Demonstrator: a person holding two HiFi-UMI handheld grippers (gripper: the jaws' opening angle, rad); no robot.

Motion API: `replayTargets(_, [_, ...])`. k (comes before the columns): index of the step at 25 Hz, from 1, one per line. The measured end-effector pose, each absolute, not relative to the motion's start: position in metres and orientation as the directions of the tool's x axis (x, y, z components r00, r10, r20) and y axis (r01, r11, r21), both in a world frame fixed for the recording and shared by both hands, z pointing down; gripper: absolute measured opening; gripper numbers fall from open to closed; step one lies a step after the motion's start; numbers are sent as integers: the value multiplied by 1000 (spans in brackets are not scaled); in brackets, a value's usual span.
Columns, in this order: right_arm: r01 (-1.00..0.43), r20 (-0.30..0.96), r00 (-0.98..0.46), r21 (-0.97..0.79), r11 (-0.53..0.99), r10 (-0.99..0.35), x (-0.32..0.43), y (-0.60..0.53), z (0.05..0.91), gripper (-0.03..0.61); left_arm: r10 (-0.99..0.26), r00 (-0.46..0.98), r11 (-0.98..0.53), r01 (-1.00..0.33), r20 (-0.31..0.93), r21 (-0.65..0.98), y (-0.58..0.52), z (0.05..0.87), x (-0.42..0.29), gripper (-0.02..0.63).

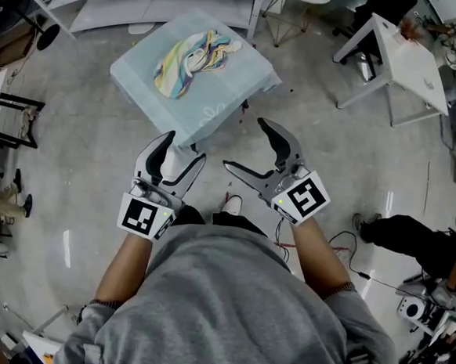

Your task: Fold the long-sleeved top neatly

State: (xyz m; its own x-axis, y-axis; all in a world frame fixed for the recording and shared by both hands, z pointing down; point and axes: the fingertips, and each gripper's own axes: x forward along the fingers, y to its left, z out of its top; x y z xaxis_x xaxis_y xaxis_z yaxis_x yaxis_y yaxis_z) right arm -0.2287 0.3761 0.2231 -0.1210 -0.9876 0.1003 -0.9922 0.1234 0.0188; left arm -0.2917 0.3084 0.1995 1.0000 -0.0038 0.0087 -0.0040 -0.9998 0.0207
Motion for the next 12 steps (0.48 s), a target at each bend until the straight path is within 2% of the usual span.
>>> replayTargets(12, [-994,88,-109,-5,109,-990,-173,383,234,462,-25,999,-999,-26,26,20,311,212,-235,345])
